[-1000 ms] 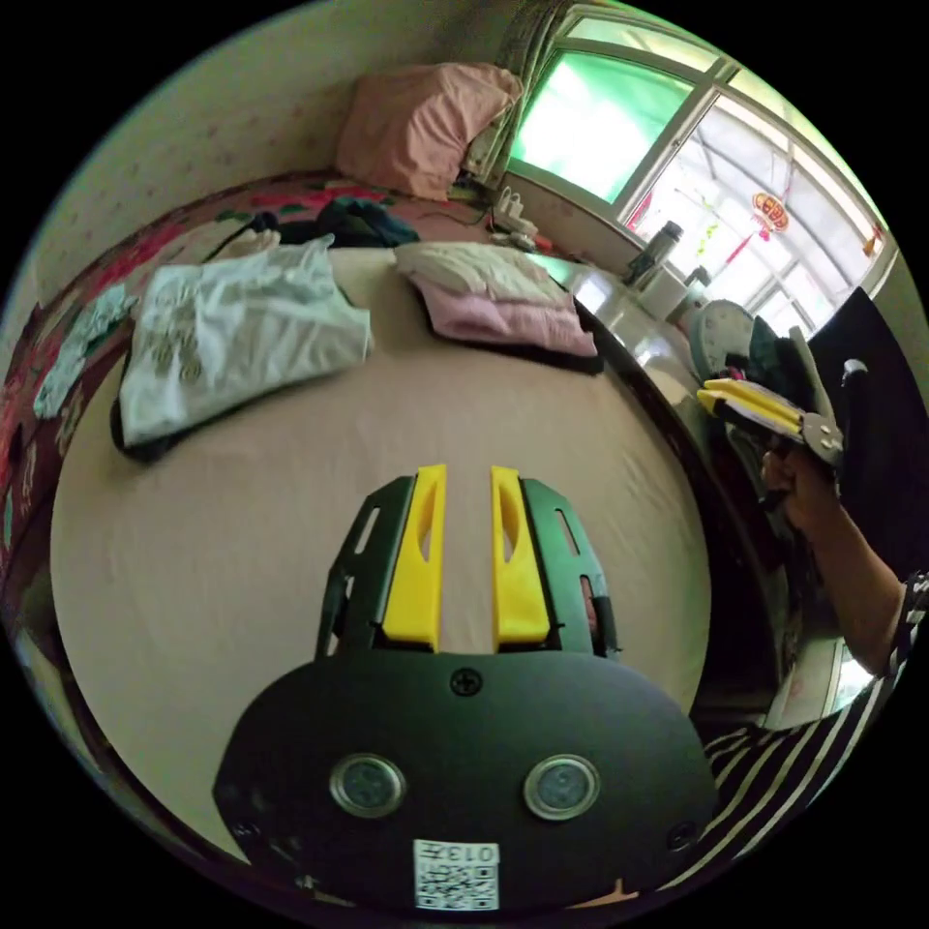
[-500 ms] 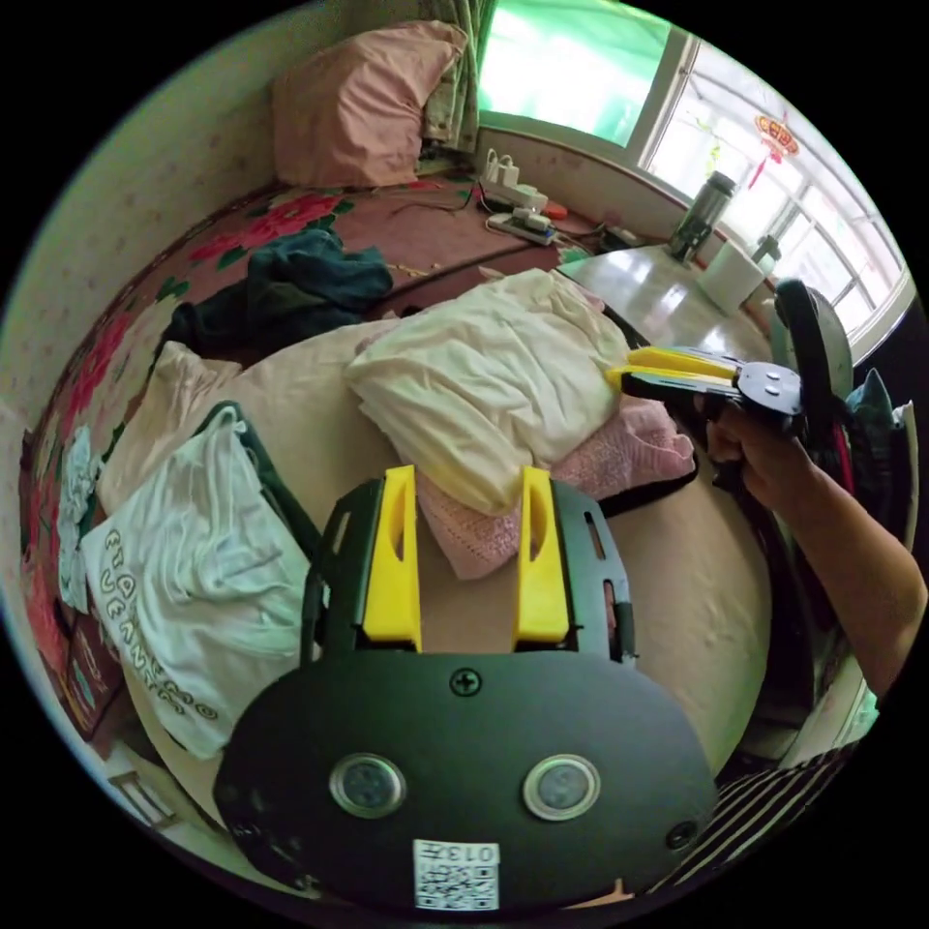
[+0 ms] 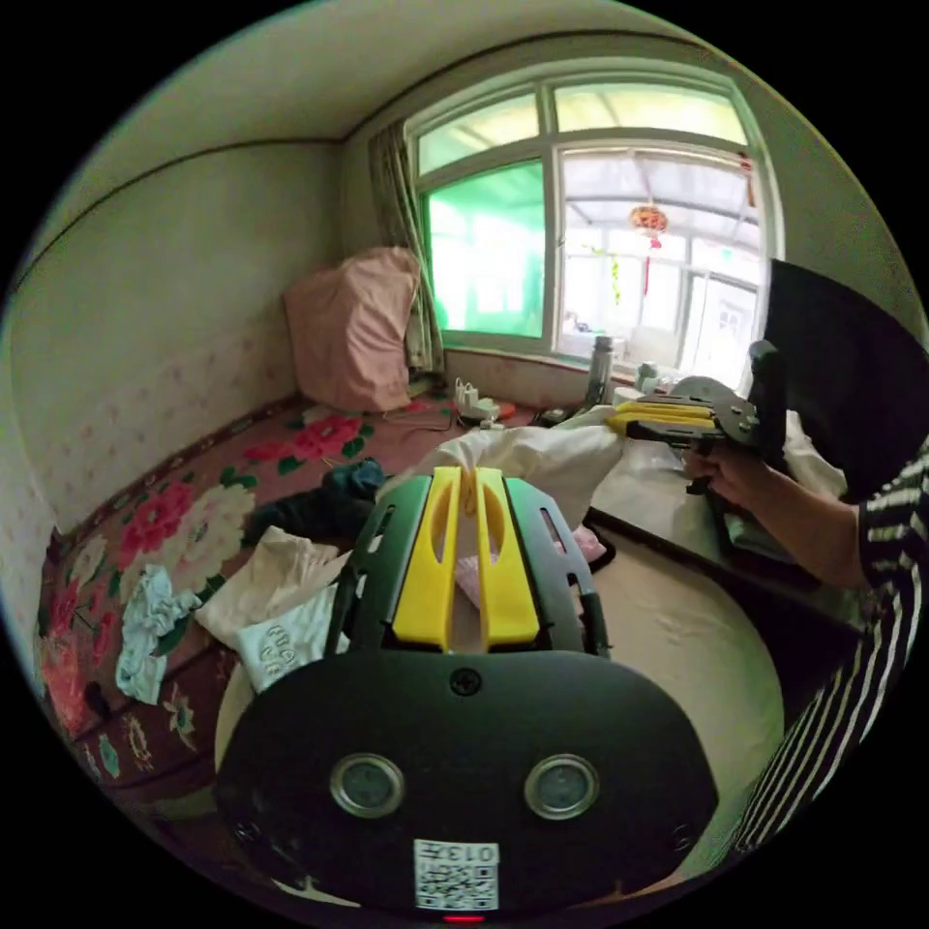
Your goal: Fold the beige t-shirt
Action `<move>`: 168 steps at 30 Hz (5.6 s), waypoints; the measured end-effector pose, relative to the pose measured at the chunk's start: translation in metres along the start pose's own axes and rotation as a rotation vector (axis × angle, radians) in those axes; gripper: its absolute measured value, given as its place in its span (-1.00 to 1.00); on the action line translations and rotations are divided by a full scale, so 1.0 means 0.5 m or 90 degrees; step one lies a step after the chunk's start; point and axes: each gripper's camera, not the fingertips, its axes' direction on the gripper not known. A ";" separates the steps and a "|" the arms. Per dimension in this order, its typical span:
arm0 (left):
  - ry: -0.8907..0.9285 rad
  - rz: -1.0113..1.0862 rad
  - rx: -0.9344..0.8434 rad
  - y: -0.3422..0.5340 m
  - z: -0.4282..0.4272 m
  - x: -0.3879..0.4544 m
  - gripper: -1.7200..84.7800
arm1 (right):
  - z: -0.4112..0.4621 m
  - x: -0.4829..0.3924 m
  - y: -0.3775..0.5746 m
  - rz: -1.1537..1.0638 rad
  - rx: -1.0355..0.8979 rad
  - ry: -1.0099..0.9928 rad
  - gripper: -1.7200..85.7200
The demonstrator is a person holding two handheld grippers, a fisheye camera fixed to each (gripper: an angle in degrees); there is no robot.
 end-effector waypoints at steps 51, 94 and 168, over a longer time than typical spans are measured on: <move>0.107 -0.269 -0.393 0.991 -0.451 0.117 -0.78 | -0.091 -0.544 0.316 0.111 -0.450 -0.304 -0.79; -0.014 -0.210 -0.455 0.930 -0.229 0.218 -0.76 | -0.066 -0.879 0.200 -0.219 -0.491 -0.231 -0.90; 0.052 -0.625 -0.113 1.135 -0.956 -0.149 -0.96 | -0.368 -0.540 0.414 -0.039 -0.480 -0.307 -0.72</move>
